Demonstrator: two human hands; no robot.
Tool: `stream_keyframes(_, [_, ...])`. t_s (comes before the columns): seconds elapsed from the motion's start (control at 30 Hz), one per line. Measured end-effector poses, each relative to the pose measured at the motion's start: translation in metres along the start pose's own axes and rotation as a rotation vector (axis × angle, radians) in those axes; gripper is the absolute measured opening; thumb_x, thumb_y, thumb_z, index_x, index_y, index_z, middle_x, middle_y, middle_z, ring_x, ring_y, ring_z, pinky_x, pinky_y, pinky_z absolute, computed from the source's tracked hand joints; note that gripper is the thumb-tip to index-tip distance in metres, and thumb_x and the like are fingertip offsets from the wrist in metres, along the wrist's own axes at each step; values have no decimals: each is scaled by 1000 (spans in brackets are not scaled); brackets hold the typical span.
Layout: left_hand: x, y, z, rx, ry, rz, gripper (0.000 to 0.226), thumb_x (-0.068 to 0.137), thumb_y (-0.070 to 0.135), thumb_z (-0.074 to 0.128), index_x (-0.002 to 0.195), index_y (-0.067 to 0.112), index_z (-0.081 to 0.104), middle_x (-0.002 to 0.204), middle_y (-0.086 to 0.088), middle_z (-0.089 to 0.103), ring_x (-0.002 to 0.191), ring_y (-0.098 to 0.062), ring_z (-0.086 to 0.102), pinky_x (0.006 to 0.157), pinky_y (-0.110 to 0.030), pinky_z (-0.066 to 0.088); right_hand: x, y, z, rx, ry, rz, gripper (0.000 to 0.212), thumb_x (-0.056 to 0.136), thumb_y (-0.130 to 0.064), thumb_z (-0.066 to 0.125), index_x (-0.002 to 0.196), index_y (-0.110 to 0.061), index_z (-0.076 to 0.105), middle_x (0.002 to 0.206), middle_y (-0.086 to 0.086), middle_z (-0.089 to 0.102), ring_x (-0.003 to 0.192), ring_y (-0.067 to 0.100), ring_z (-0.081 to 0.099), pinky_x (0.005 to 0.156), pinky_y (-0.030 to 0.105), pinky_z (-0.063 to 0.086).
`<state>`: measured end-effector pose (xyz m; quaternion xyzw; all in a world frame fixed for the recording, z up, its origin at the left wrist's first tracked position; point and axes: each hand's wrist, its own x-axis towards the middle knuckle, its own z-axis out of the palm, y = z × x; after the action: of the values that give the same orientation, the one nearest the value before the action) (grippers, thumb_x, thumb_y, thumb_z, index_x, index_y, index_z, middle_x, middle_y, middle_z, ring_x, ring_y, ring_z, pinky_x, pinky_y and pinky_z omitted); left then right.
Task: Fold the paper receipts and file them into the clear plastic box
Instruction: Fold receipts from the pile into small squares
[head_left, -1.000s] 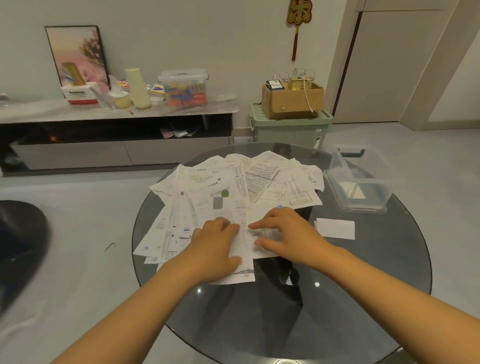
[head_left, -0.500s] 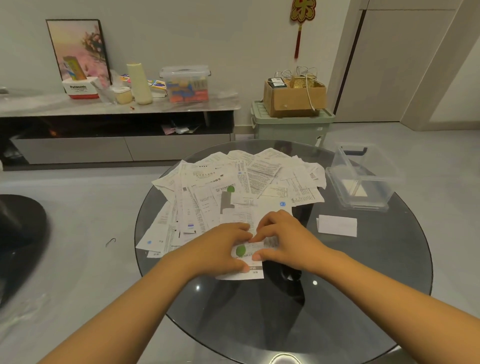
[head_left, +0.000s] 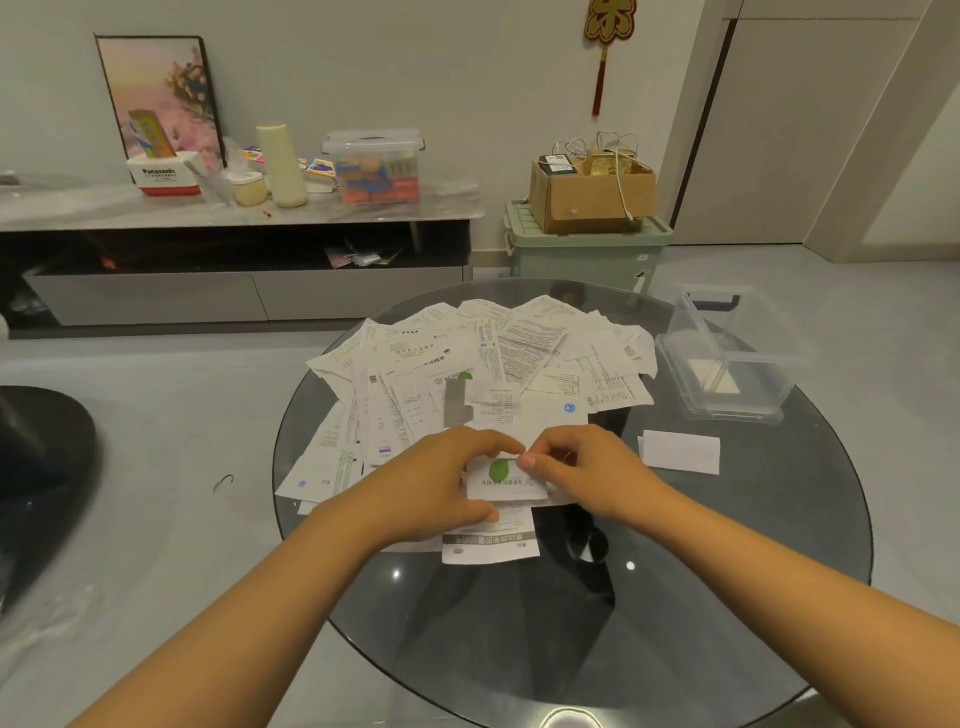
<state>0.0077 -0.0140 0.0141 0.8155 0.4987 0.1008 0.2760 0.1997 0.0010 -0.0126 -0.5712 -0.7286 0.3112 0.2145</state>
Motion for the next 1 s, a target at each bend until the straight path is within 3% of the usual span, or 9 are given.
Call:
stream_keyframes(0.1, [1,0,0,34,27,-6,46,86,23,66,127,38,50,118,18,47,101,-5,51,92,-21,46,3,-2,3,45,33,20,3,87,-31,63,86,-28,64,82,1,67,66,4,54,56,8,39])
stream_keyframes(0.2, [3,-2,0,57,44,-41,37,90,23,61,126,30,55,124,10,51,102,-9,55,93,-25,47,4,-3,3,95,26,15,9,85,-25,66,93,-29,64,78,-3,61,65,3,52,59,9,40])
stream_keyframes(0.33, [6,-7,1,77,29,-59,43,87,28,64,129,23,54,128,8,50,103,-7,53,93,-21,44,5,-5,1,-75,-61,-55,25,79,-36,71,103,-29,67,94,-11,53,85,2,50,72,10,38])
stream_keyframes(0.47, [9,-11,6,123,23,-63,48,85,29,67,130,23,54,126,12,43,94,-2,44,83,-14,35,5,-4,4,-247,-95,-99,40,74,-44,74,110,-32,64,111,-6,52,105,10,44,92,26,39])
stream_keyframes(0.63, [11,-12,7,143,39,-47,37,89,26,61,126,21,59,125,11,47,90,-2,44,82,-14,36,6,-6,5,-267,-53,-138,28,80,-40,69,106,-29,69,100,-3,59,96,11,47,83,25,41])
stream_keyframes(0.77, [10,-11,5,118,44,-46,30,90,32,60,118,22,63,118,14,49,89,-3,45,82,-15,37,5,-6,2,-198,-40,-133,16,82,-39,66,93,-29,73,100,-6,55,98,8,45,86,26,41])
stream_keyframes(0.87, [9,-10,5,44,96,-49,24,90,31,59,111,23,65,102,16,50,90,-3,52,76,-10,39,7,-5,3,-160,-11,-129,9,85,-32,64,85,-26,70,100,-8,58,98,9,48,88,29,44])
stream_keyframes(1.0, [10,-9,7,-32,167,-84,19,92,32,55,107,25,65,94,13,61,84,-2,55,72,-12,43,9,-6,8,-79,50,-73,9,91,-29,55,89,-25,62,92,-5,65,83,11,57,77,30,48])
